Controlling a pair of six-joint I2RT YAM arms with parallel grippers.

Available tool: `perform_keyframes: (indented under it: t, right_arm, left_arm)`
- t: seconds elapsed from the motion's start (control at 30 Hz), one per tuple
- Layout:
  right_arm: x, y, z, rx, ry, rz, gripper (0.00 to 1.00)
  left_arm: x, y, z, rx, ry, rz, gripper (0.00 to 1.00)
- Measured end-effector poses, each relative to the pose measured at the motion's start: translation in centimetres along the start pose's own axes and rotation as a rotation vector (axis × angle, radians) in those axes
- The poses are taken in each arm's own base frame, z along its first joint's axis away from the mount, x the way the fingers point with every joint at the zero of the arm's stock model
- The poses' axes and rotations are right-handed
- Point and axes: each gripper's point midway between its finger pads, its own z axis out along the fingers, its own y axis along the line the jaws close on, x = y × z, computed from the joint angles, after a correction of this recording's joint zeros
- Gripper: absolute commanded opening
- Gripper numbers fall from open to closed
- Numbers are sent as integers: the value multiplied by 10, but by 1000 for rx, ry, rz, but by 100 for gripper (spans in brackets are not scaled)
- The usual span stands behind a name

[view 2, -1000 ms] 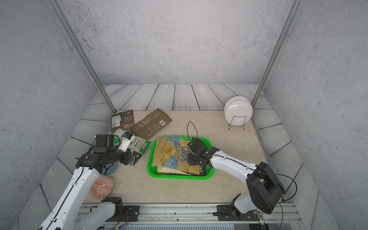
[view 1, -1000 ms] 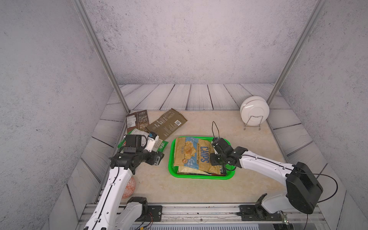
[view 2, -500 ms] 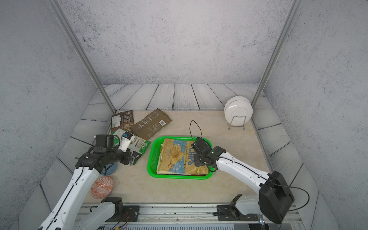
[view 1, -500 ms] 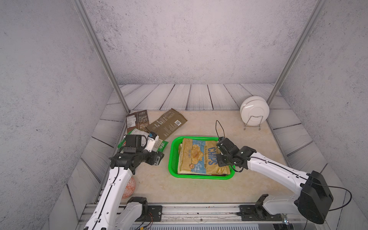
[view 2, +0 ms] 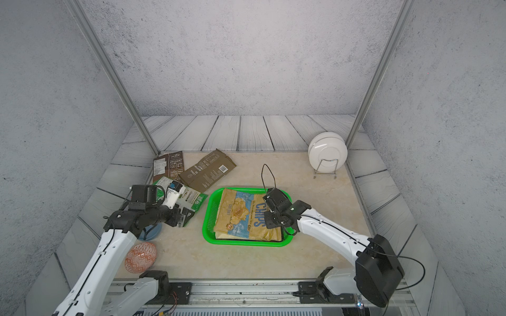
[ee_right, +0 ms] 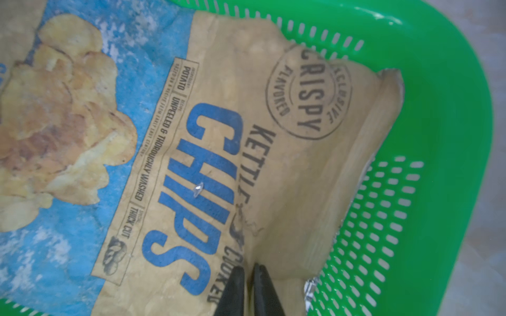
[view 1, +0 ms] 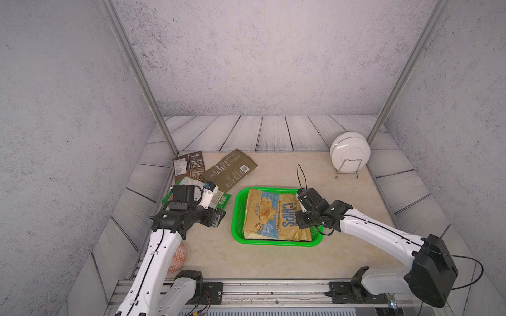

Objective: Put the potato chips into the basket
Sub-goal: Place the potato chip in the basket, then pick up the potato chip from the center of the board.

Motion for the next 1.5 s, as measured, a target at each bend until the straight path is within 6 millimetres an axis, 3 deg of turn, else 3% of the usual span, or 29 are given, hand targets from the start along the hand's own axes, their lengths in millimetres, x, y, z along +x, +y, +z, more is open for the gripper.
perform_keyframes:
  t: [0.1, 0.3, 0.47, 0.57, 0.73, 1.1, 1.5]
  right_arm:
    - [-1, -1, -1, 5, -1, -8, 38]
    - [-10, -6, -21, 36, -39, -34, 42]
    - [-29, -1, -56, -17, -170, -21, 43]
    - [-35, 1, -67, -52, -240, -1, 43]
    - [-27, -3, -60, -58, -252, 17, 44]
    - [-28, -3, -55, -55, -259, 29, 44]
    - [-30, -7, -56, -30, -272, 37, 45]
  left_arm:
    - [0, 0, 0, -1, 0, 0, 87]
    - [1, 6, 3, -25, 18, 7, 87]
    - [-3, 29, 15, -111, 76, 35, 86]
    - [-1, 47, 26, -174, 124, 56, 83]
    - [10, 61, 46, -202, 189, 97, 79]
    - [69, 64, 92, -226, 335, 190, 75]
    - [94, 79, 133, -322, 491, 278, 69]
